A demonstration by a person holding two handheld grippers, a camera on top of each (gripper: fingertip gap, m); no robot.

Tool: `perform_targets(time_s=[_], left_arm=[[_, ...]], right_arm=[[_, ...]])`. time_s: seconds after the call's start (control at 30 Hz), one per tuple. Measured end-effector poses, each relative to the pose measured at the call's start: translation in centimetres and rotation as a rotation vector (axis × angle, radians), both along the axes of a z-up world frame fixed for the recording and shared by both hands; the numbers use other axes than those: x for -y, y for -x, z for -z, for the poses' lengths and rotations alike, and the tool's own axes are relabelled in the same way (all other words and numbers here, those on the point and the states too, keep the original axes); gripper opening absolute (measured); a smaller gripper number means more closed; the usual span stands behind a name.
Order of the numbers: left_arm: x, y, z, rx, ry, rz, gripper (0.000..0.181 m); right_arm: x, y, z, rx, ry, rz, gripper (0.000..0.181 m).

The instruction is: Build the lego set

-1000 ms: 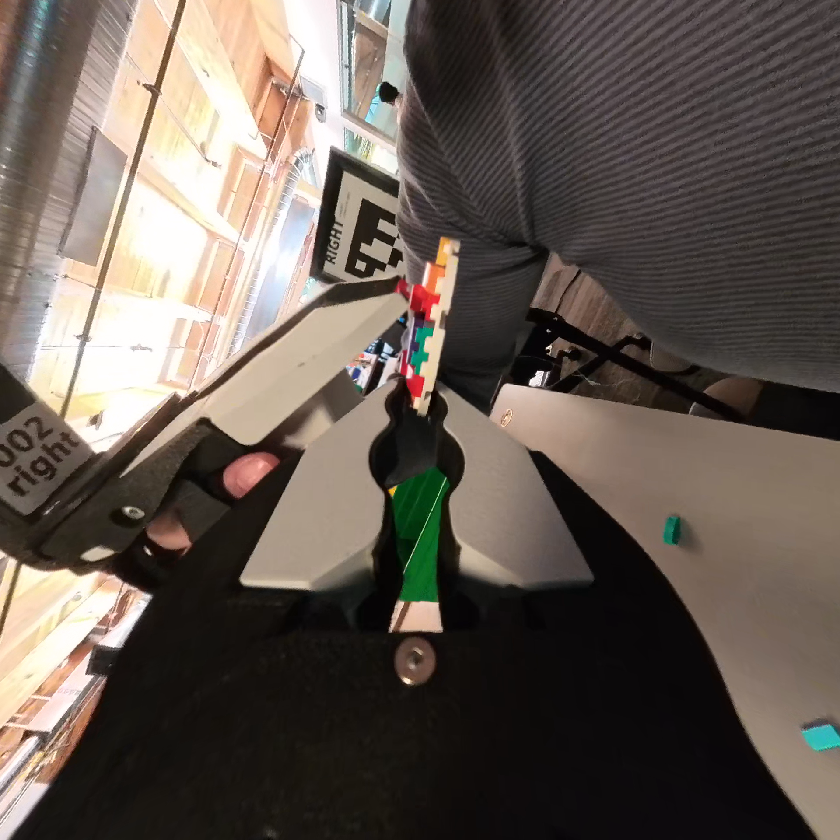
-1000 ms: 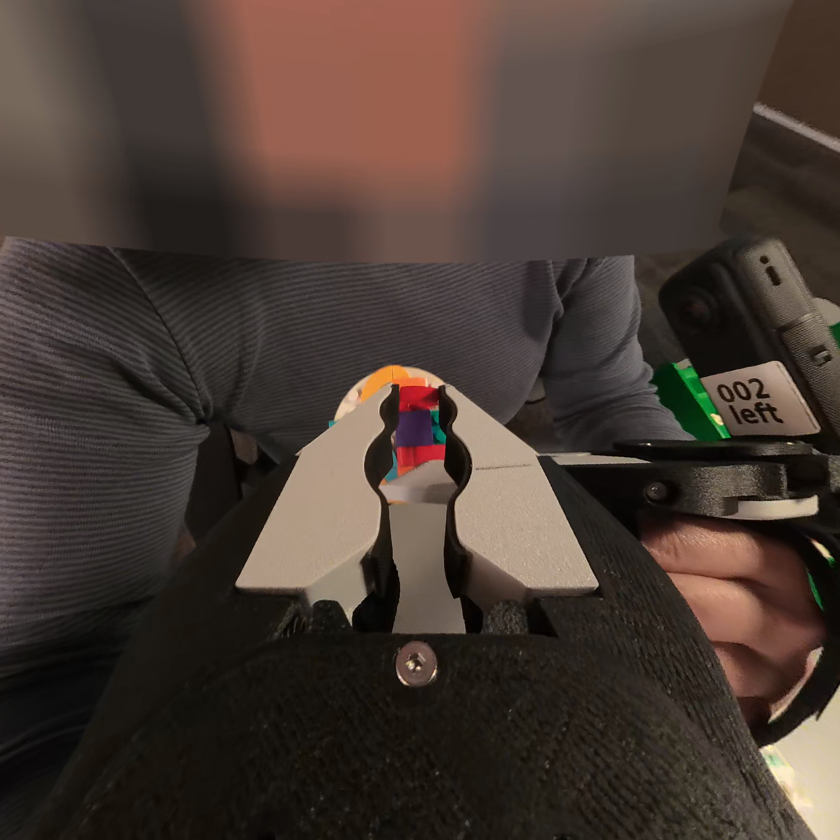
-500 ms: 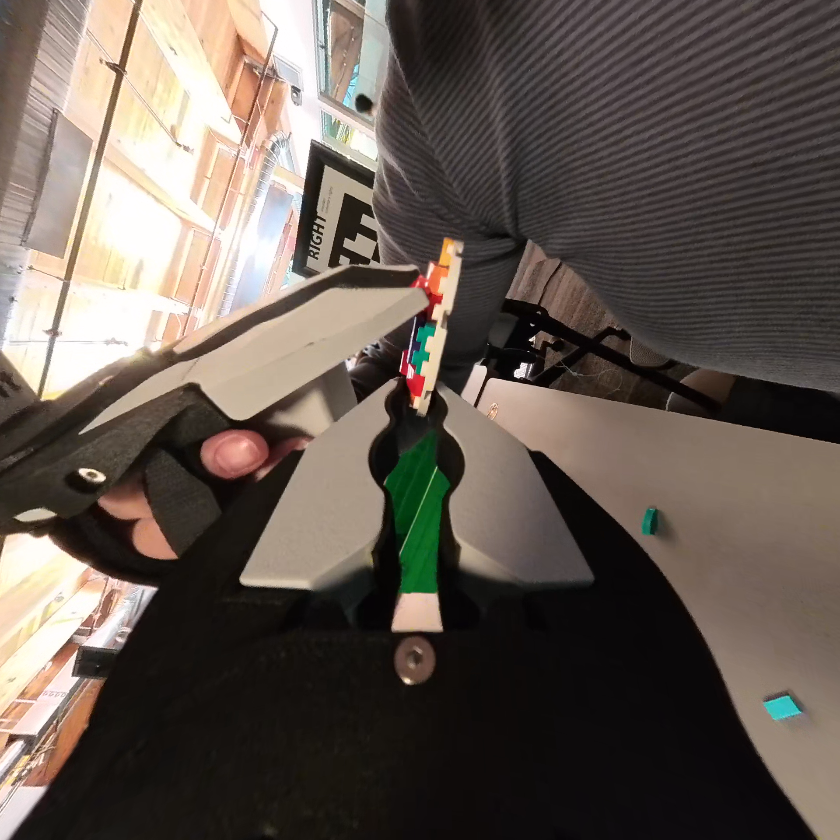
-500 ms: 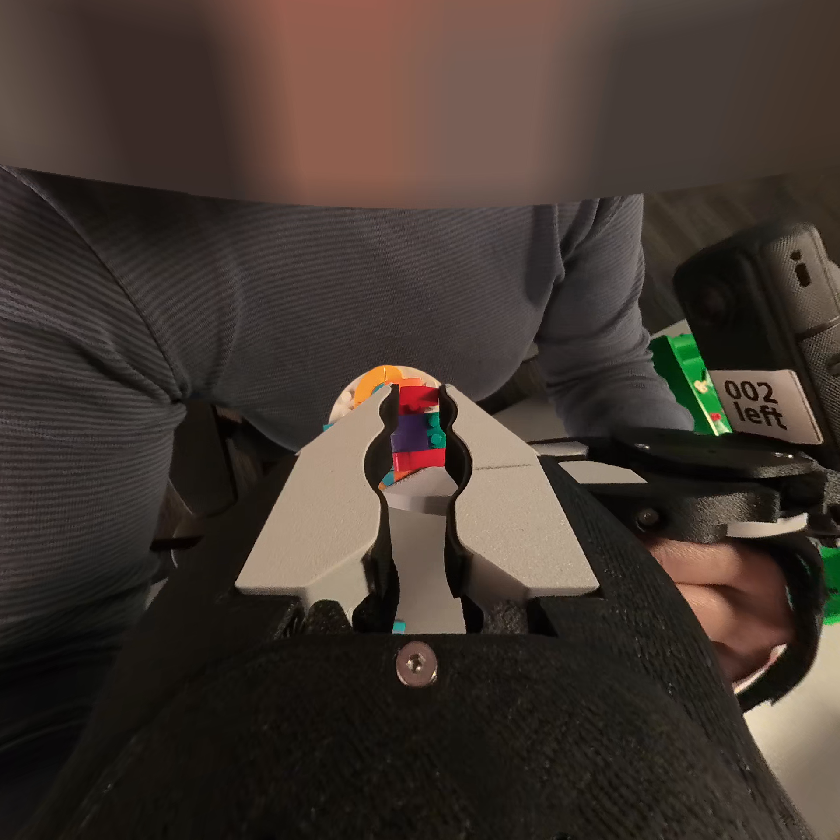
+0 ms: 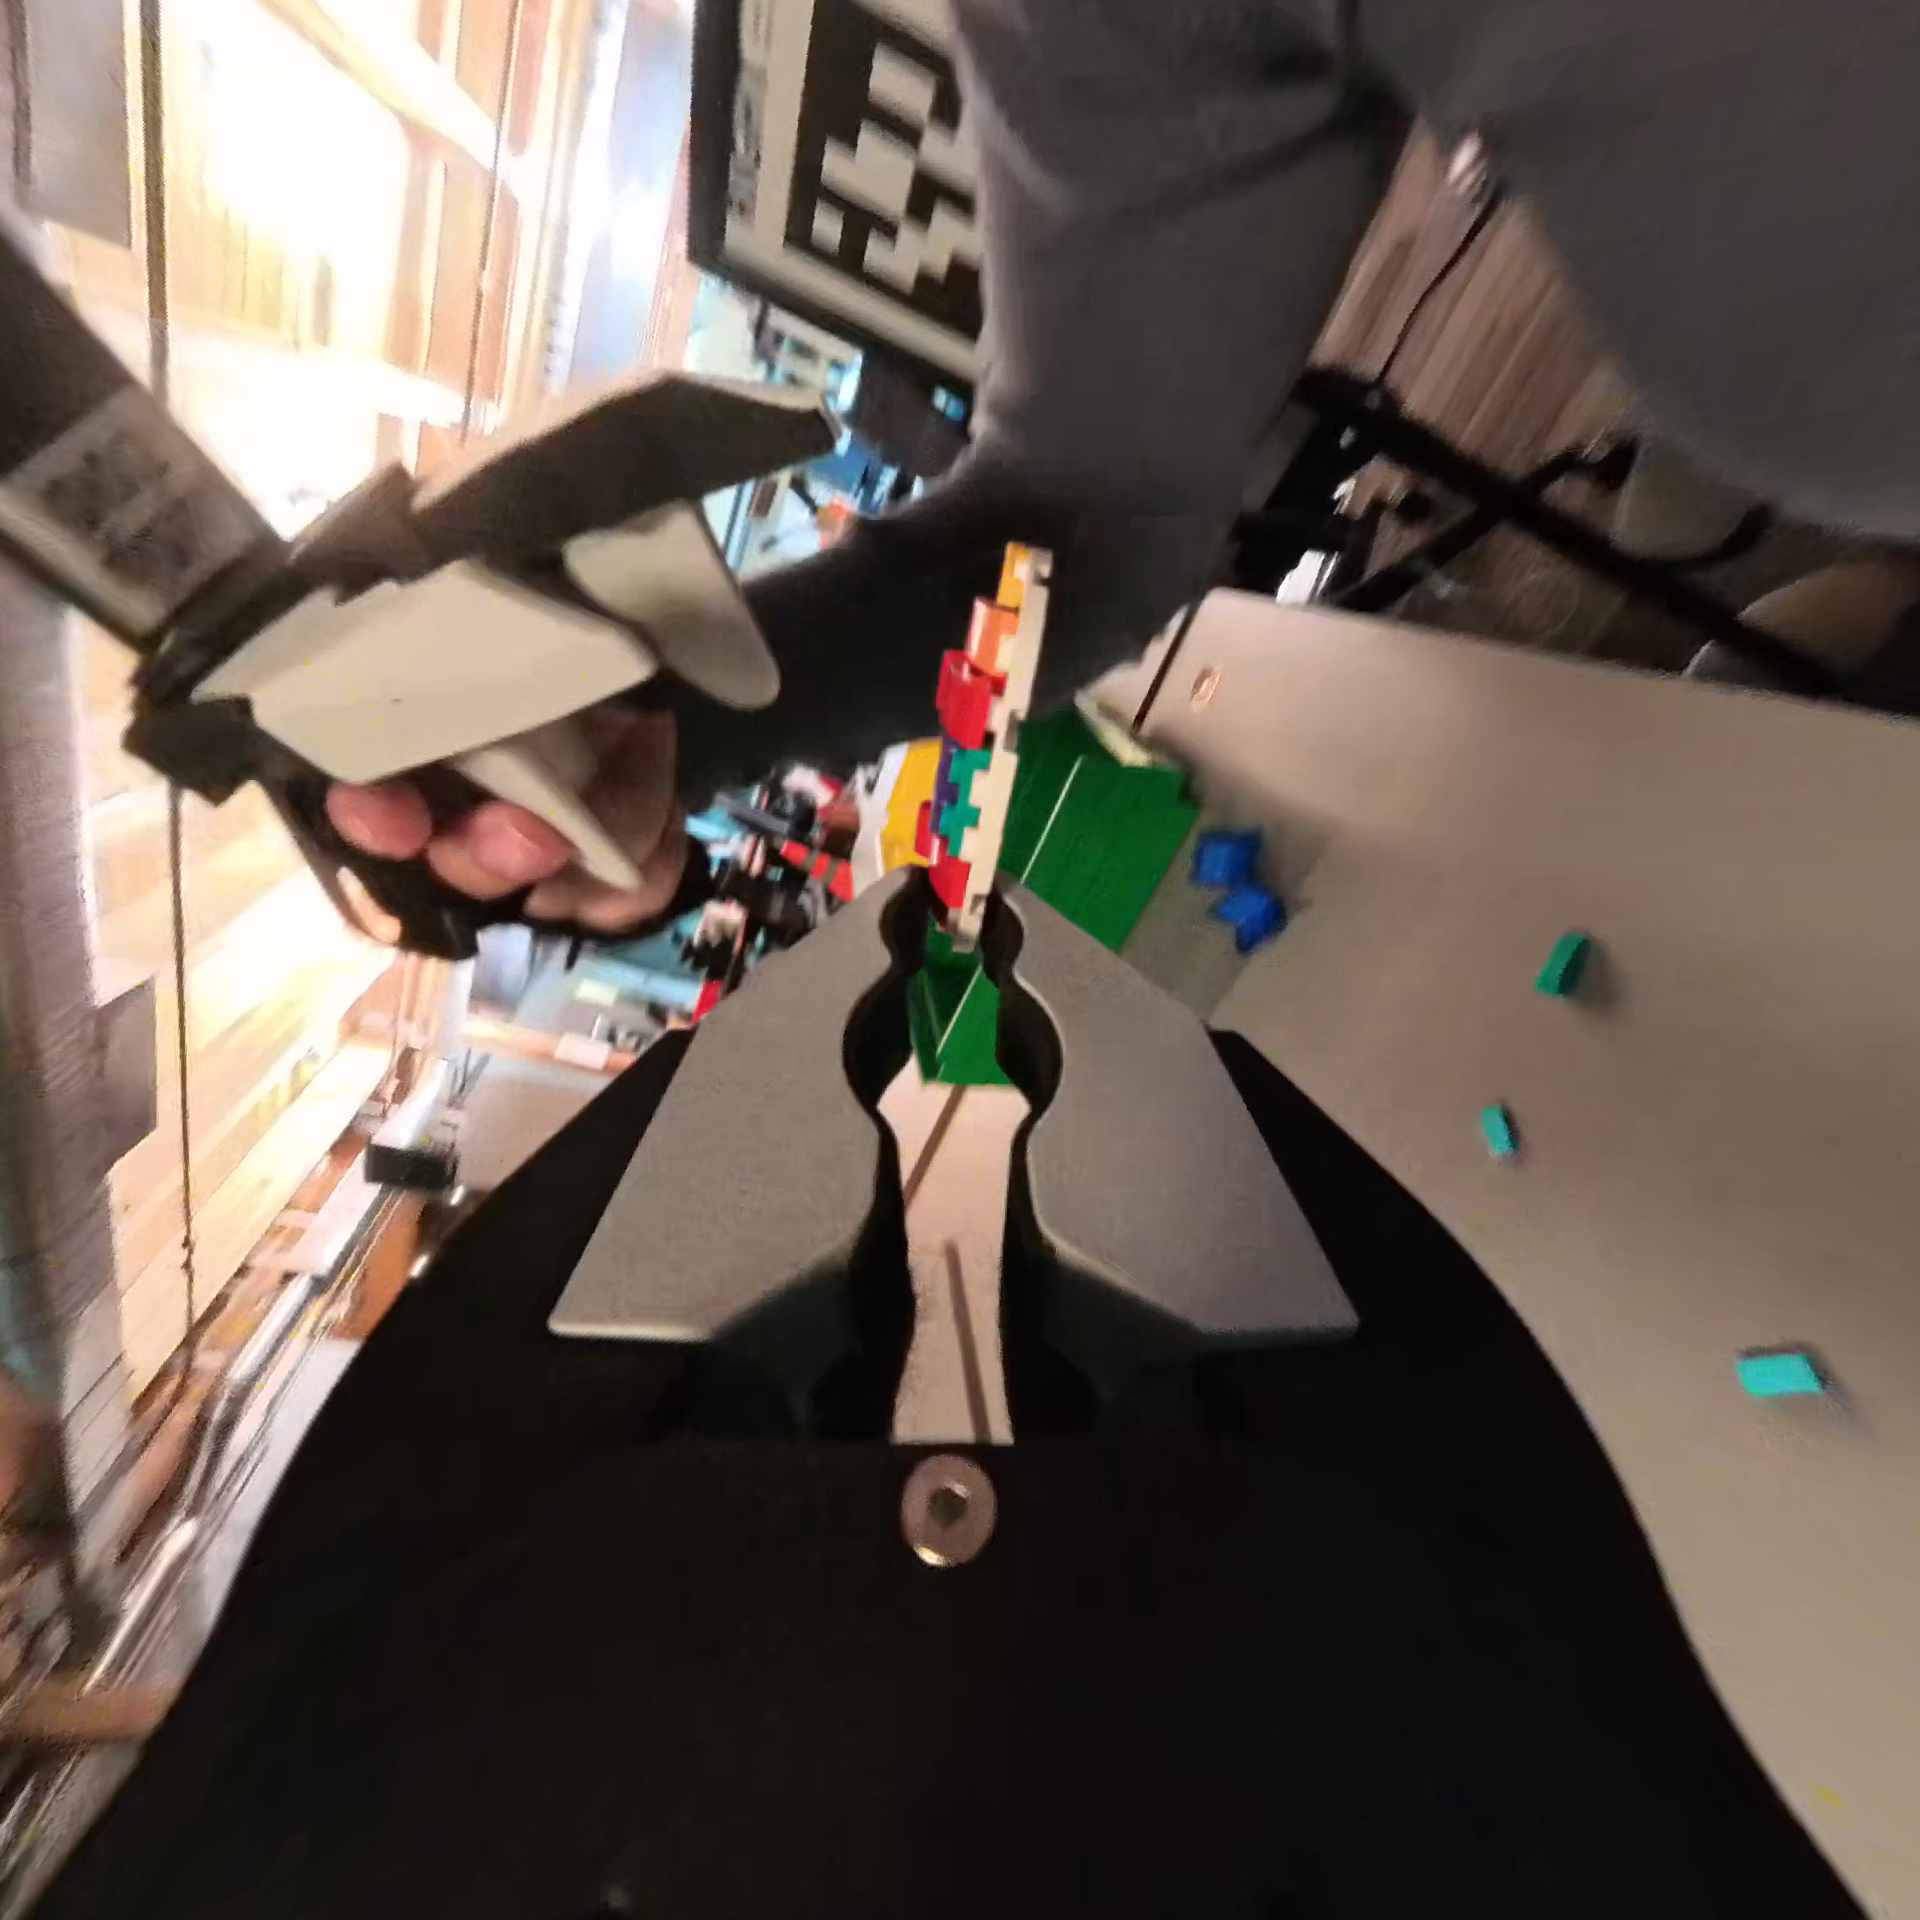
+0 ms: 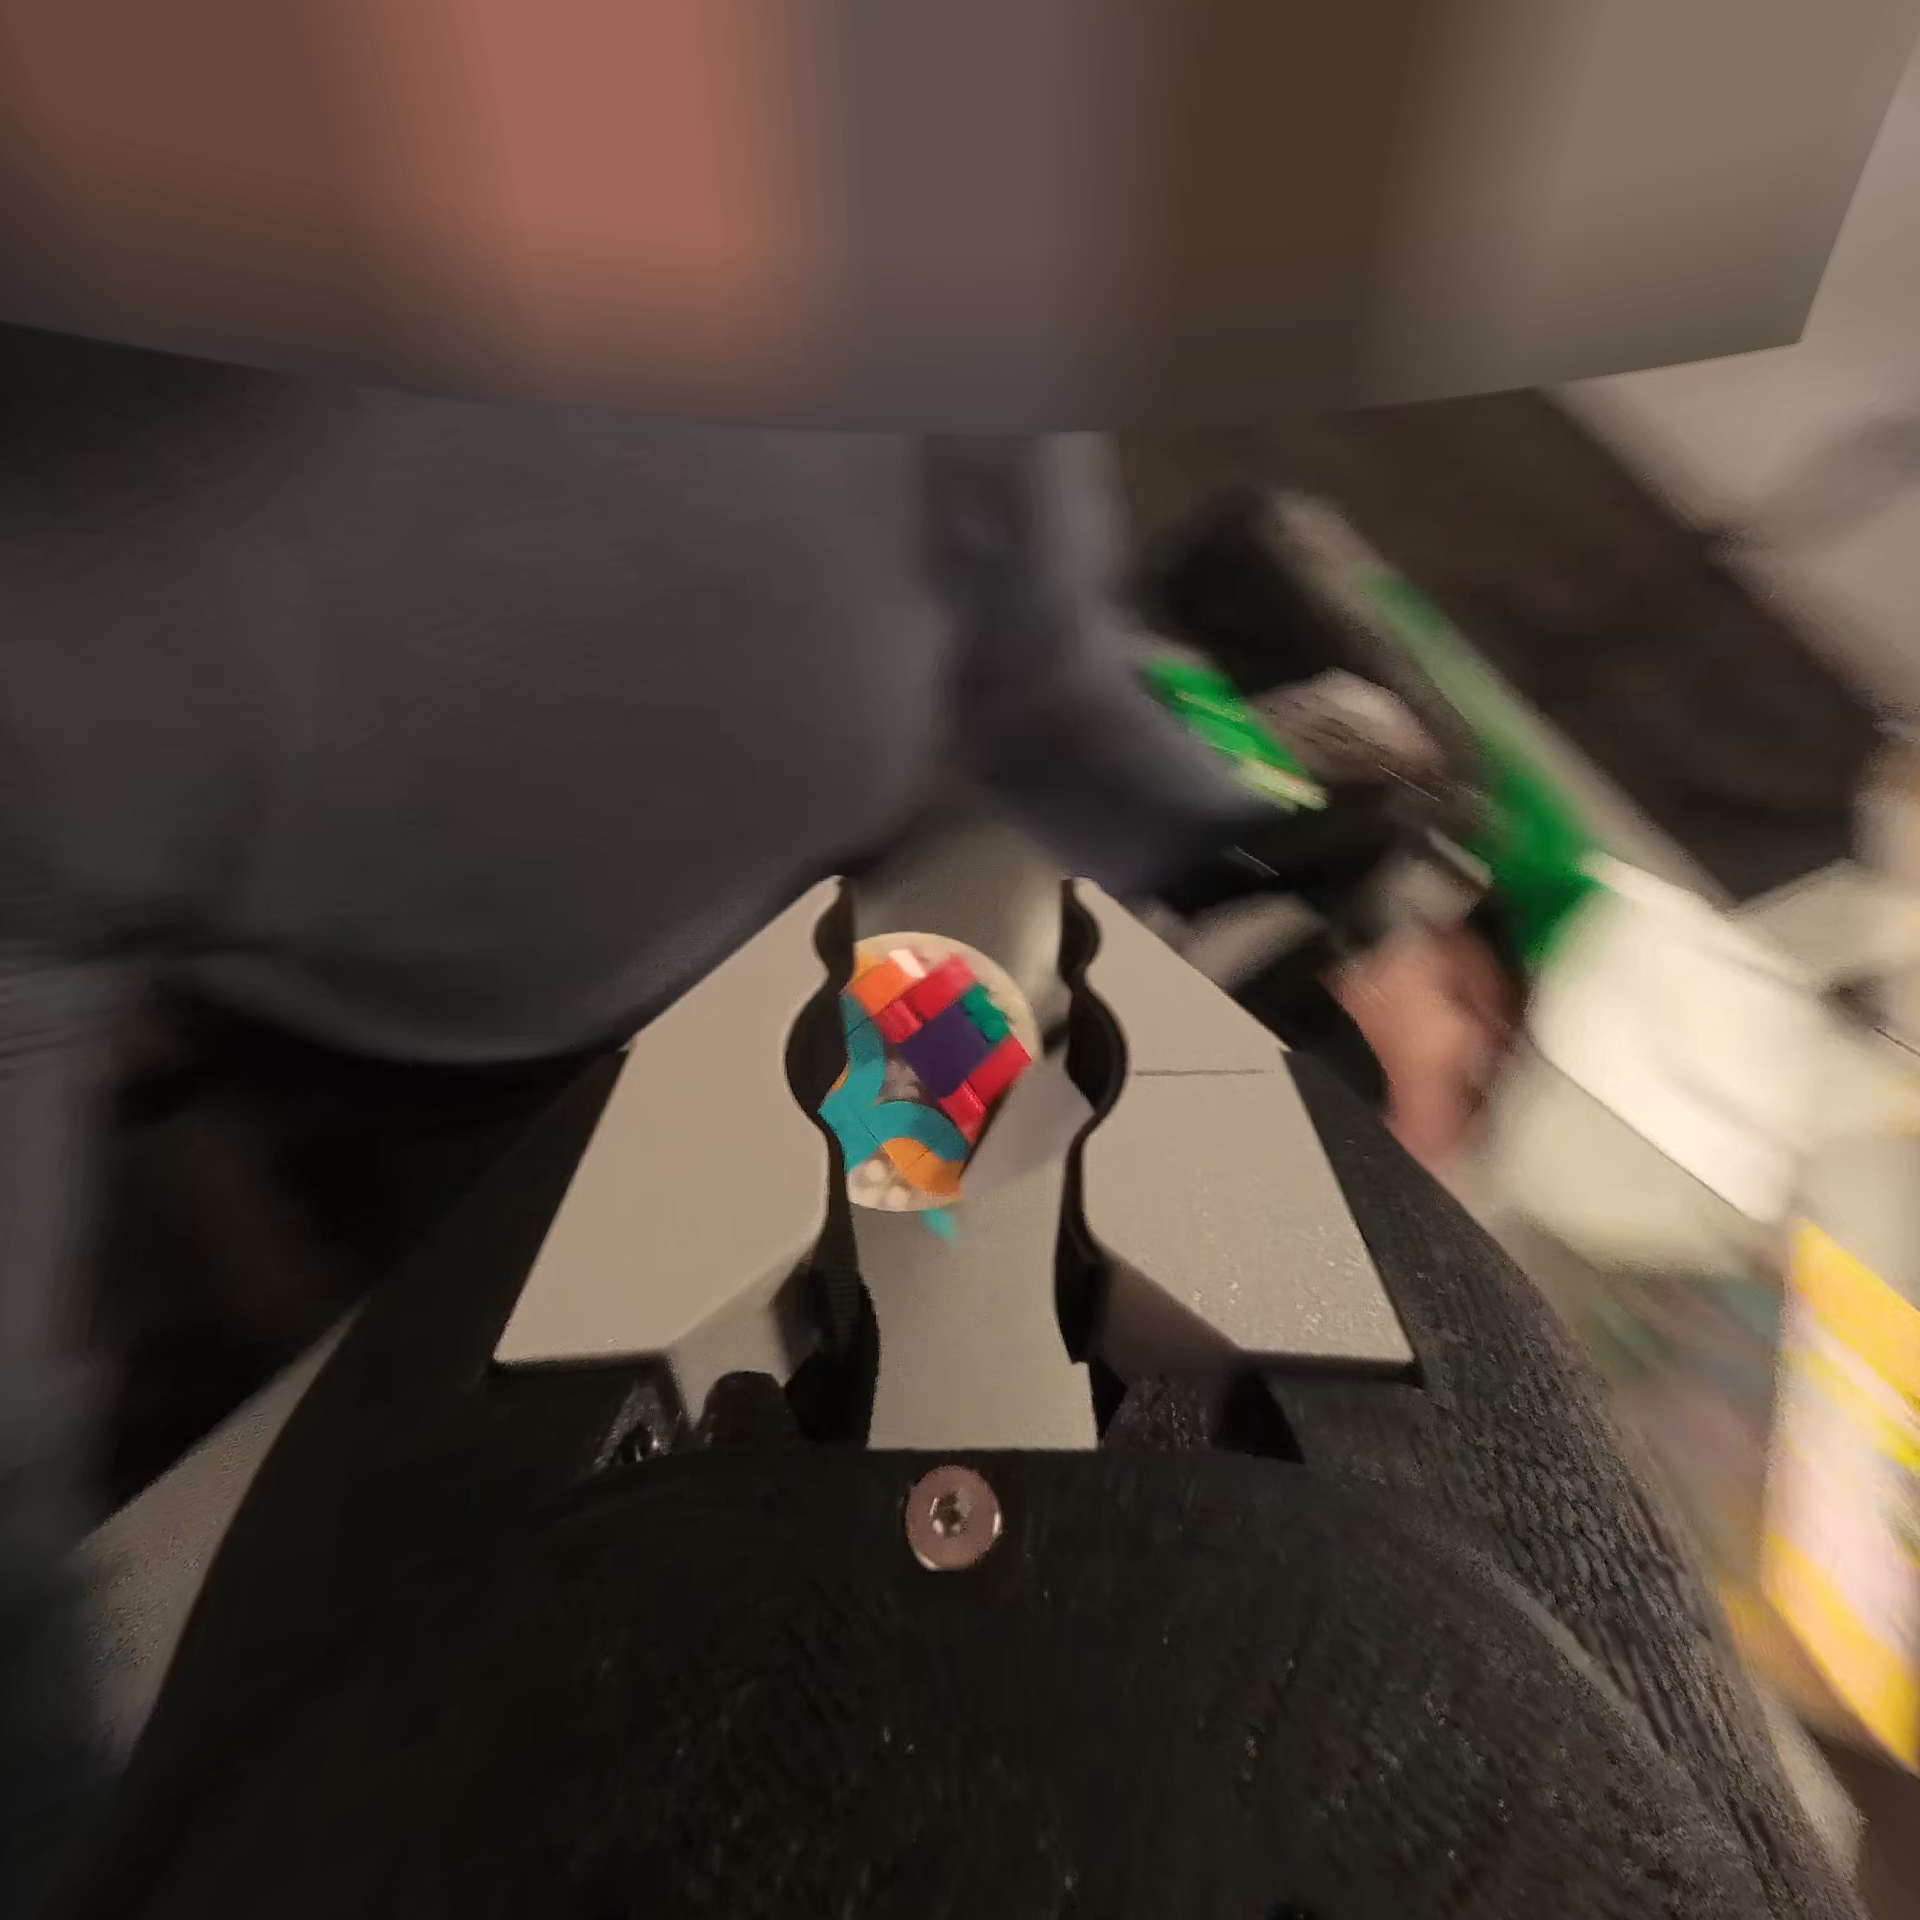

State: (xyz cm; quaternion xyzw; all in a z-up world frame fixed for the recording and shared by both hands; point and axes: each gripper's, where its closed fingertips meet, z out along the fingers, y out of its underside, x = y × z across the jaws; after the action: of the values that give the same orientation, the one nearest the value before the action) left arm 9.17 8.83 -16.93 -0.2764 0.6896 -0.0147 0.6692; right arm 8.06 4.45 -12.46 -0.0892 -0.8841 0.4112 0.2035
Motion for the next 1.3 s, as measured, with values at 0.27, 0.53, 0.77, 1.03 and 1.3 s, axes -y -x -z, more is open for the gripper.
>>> perform_targets(time_s=[0.27,0.53,0.77,1.03,1.3], left_arm=[[-6.4,4.3,4.5,-0.025,-0.052,-0.381,0.008],[-8.2,4.4,6.6,-0.04,0.006,-0.417,0.008],[-8.7,3.8,7.5,-0.065,0.027,-0.407,0.008],[-8.6,3.7,7.9,-0.082,0.022,-0.412,0.008],[-9.0,3.2,8.7,-0.134,0.017,-0.44,0.008]], right_arm=[[-7.7,2.0,5.5,-0.545,-0.38,0.626,0.06],[-9.4,2.8,10.0,-0.793,-0.788,0.74,0.035],[-9.9,2.9,10.6,-0.77,-0.781,0.74,0.022],[-9.8,2.8,10.9,-0.733,-0.766,0.732,0.008],[-10.1,2.3,11.5,-0.658,-0.772,0.721,0.006]])
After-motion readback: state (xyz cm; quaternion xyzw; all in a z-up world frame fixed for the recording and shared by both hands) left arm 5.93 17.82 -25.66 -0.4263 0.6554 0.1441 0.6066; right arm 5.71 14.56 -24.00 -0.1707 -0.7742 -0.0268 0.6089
